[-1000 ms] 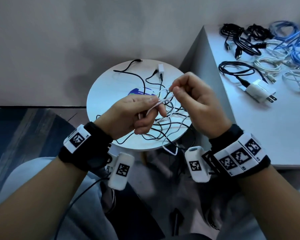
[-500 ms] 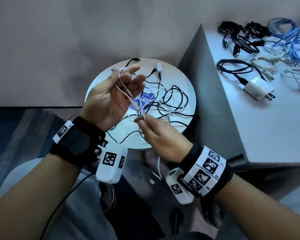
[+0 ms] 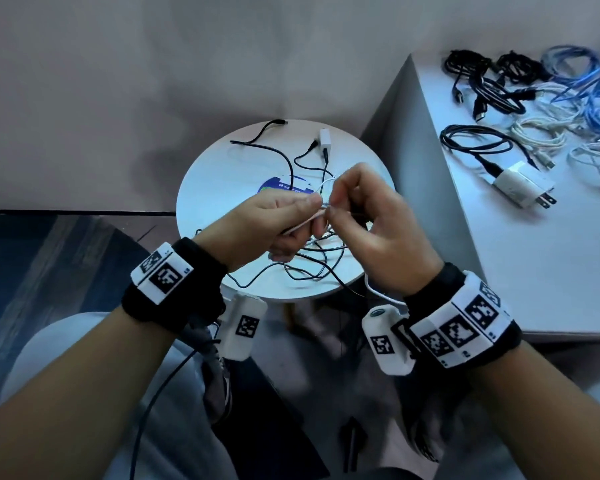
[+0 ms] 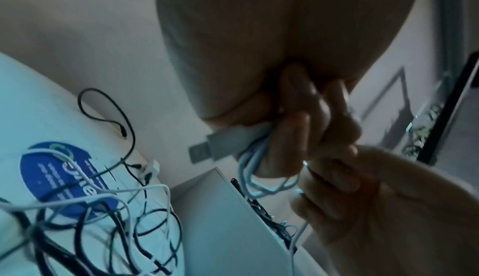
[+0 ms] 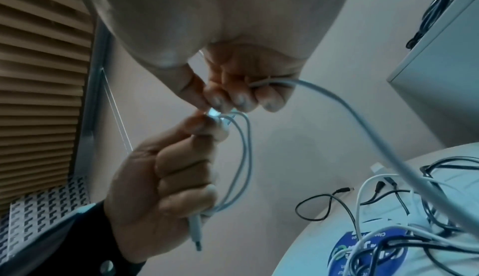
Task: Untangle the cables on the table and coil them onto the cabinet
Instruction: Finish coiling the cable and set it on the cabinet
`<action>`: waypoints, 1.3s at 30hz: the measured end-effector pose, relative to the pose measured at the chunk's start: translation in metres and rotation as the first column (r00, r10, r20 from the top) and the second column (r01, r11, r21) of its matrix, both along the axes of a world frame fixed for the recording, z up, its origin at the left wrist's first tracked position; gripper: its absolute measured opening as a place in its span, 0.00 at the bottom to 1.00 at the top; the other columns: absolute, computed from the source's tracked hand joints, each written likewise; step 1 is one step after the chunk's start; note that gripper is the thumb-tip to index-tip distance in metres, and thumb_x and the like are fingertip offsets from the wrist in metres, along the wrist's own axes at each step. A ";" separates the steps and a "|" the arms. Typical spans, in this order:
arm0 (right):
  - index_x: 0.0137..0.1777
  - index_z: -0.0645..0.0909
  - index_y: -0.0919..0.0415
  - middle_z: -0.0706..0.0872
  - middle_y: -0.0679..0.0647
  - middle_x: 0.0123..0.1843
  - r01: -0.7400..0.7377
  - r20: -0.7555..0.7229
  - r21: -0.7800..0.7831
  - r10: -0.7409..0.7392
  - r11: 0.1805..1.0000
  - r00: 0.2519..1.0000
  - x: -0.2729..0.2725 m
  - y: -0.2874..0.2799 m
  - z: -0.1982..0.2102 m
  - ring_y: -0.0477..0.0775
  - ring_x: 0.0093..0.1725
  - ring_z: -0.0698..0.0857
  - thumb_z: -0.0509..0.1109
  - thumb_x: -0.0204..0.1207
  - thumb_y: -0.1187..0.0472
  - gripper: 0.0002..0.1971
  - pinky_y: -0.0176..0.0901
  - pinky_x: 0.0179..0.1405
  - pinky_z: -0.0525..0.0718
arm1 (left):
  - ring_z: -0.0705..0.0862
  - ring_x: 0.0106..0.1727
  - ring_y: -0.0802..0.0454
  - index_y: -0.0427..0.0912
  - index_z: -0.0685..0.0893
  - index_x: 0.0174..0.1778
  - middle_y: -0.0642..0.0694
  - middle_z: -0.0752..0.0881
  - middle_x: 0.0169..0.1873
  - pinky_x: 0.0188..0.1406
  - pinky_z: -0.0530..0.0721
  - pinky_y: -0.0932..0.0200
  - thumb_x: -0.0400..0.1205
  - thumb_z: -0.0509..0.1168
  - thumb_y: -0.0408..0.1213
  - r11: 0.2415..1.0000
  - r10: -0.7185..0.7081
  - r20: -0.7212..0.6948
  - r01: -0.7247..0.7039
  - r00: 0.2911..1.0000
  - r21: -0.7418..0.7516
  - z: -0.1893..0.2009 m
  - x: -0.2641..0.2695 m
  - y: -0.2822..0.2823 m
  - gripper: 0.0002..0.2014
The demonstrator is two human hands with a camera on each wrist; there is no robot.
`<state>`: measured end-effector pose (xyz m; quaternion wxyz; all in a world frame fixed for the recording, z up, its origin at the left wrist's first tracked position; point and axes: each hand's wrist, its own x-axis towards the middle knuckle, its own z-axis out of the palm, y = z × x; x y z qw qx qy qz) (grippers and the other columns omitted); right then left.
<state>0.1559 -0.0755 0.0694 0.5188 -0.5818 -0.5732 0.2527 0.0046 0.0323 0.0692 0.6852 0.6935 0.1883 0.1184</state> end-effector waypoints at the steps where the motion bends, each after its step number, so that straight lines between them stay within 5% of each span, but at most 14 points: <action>1: 0.48 0.73 0.58 0.76 0.57 0.31 0.018 0.011 0.017 -0.018 1.000 1.000 0.001 0.000 0.001 0.63 0.31 0.75 0.68 0.81 0.63 0.05 0.63 0.33 0.76 | 0.58 0.21 0.52 0.50 0.82 0.31 0.51 0.64 0.18 0.21 0.63 0.57 0.88 0.53 0.45 0.998 -0.021 0.027 0.023 0.999 -0.061 0.001 -0.002 0.001 0.20; 4: 0.53 0.73 0.55 0.74 0.57 0.29 0.051 0.023 0.021 -0.051 0.998 0.998 0.002 0.004 -0.004 0.52 0.27 0.69 0.66 0.85 0.54 0.06 0.52 0.30 0.70 | 0.62 0.19 0.56 0.45 0.77 0.38 0.55 0.66 0.19 0.26 0.72 0.58 0.90 0.51 0.45 0.961 -0.031 0.155 0.072 0.987 -0.265 0.001 -0.005 0.002 0.17; 9: 0.55 0.69 0.44 0.73 0.52 0.29 0.078 -0.014 -0.082 -0.079 0.994 0.997 -0.001 0.010 -0.018 0.52 0.24 0.68 0.56 0.87 0.49 0.03 0.53 0.26 0.69 | 0.82 0.23 0.60 0.33 0.82 0.59 0.56 0.76 0.15 0.48 0.85 0.62 0.91 0.47 0.46 0.875 0.132 0.333 0.048 0.934 -0.481 0.002 -0.002 0.000 0.24; 11: 0.55 0.70 0.49 0.73 0.49 0.28 0.071 0.062 -0.204 -0.059 0.977 0.996 0.001 0.009 -0.026 0.48 0.24 0.68 0.56 0.89 0.53 0.04 0.49 0.30 0.69 | 0.85 0.27 0.63 0.30 0.74 0.69 0.55 0.78 0.18 0.50 0.85 0.65 0.93 0.41 0.45 0.863 0.235 0.369 -0.018 0.899 -0.505 0.006 -0.002 0.005 0.25; 14: 0.50 0.76 0.57 0.74 0.45 0.29 -0.006 0.185 -0.312 0.067 0.950 0.981 -0.006 0.007 -0.031 0.47 0.30 0.73 0.57 0.90 0.54 0.11 0.51 0.36 0.74 | 0.89 0.37 0.60 0.27 0.73 0.68 0.56 0.82 0.24 0.51 0.85 0.64 0.94 0.41 0.43 0.866 0.371 0.359 -0.181 0.857 -0.465 0.005 -0.002 0.012 0.24; 17: 0.44 0.72 0.55 0.74 0.47 0.30 -0.052 0.329 -0.356 0.177 0.933 0.927 -0.024 0.003 -0.027 0.58 0.37 0.76 0.58 0.89 0.49 0.14 0.55 0.40 0.73 | 0.93 0.44 0.48 0.27 0.77 0.60 0.48 0.88 0.34 0.53 0.87 0.57 0.94 0.47 0.38 0.886 0.449 0.297 -0.375 0.843 -0.273 -0.005 0.003 0.011 0.18; 19: 0.49 0.78 0.53 0.77 0.47 0.32 -0.083 0.427 -0.371 0.249 0.925 0.869 -0.034 0.000 -0.026 0.60 0.42 0.80 0.59 0.88 0.49 0.11 0.52 0.40 0.72 | 0.93 0.45 0.45 0.30 0.74 0.68 0.43 0.89 0.37 0.52 0.87 0.55 0.93 0.51 0.36 0.901 0.413 0.237 -0.432 0.879 0.033 -0.011 0.004 0.007 0.15; 22: 0.53 0.85 0.52 0.86 0.50 0.37 -0.078 0.477 -0.321 0.232 0.944 0.848 -0.035 -0.004 -0.021 0.60 0.43 0.84 0.63 0.81 0.56 0.09 0.52 0.42 0.78 | 0.87 0.37 0.48 0.34 0.77 0.68 0.44 0.88 0.35 0.47 0.85 0.46 0.92 0.54 0.43 0.717 0.283 0.030 -0.233 0.959 0.657 -0.020 0.001 0.003 0.17; 24: 0.46 0.83 0.51 0.81 0.47 0.32 -0.048 0.384 -0.280 0.158 0.959 0.910 -0.025 -0.003 -0.015 0.55 0.36 0.80 0.62 0.75 0.57 0.08 0.53 0.40 0.80 | 0.81 0.35 0.48 0.32 0.81 0.55 0.43 0.85 0.33 0.43 0.80 0.43 0.89 0.54 0.45 0.665 0.252 -0.059 -0.129 0.966 0.735 -0.022 -0.001 0.003 0.19; 27: 0.39 0.76 0.51 0.77 0.45 0.28 0.007 0.302 -0.169 0.045 0.986 0.952 -0.010 -0.001 -0.007 0.51 0.31 0.75 0.62 0.73 0.59 0.04 0.53 0.37 0.80 | 0.71 0.28 0.54 0.32 0.75 0.39 0.49 0.73 0.26 0.30 0.73 0.55 0.88 0.55 0.46 0.850 0.174 -0.075 -0.111 0.982 0.516 -0.016 -0.001 0.005 0.21; 31: 0.43 0.81 0.59 0.80 0.45 0.30 0.023 0.248 -0.101 0.002 0.995 0.969 0.004 0.000 -0.002 0.48 0.30 0.75 0.66 0.78 0.69 0.06 0.42 0.33 0.75 | 0.61 0.22 0.54 0.29 0.78 0.36 0.51 0.64 0.20 0.23 0.62 0.60 0.89 0.58 0.47 0.974 0.093 -0.085 -0.073 0.992 0.214 -0.006 -0.002 0.007 0.25; 35: 0.49 0.79 0.57 0.74 0.44 0.27 0.091 0.128 -0.153 -0.072 0.984 0.989 0.022 0.005 -0.003 0.45 0.27 0.69 0.63 0.87 0.62 0.05 0.41 0.30 0.69 | 0.60 0.18 0.56 0.43 0.79 0.32 0.53 0.62 0.18 0.23 0.67 0.59 0.87 0.60 0.49 0.990 0.098 0.043 -0.093 0.994 -0.111 -0.003 -0.007 0.009 0.20; 39: 0.54 0.75 0.62 0.74 0.47 0.31 0.045 0.206 -0.229 0.003 0.972 0.979 0.011 0.006 -0.011 0.50 0.32 0.71 0.57 0.90 0.56 0.11 0.47 0.36 0.71 | 0.64 0.15 0.59 0.46 0.79 0.36 0.57 0.66 0.17 0.29 0.79 0.60 0.86 0.55 0.52 0.887 0.124 0.232 -0.003 0.965 -0.462 -0.002 -0.002 0.008 0.18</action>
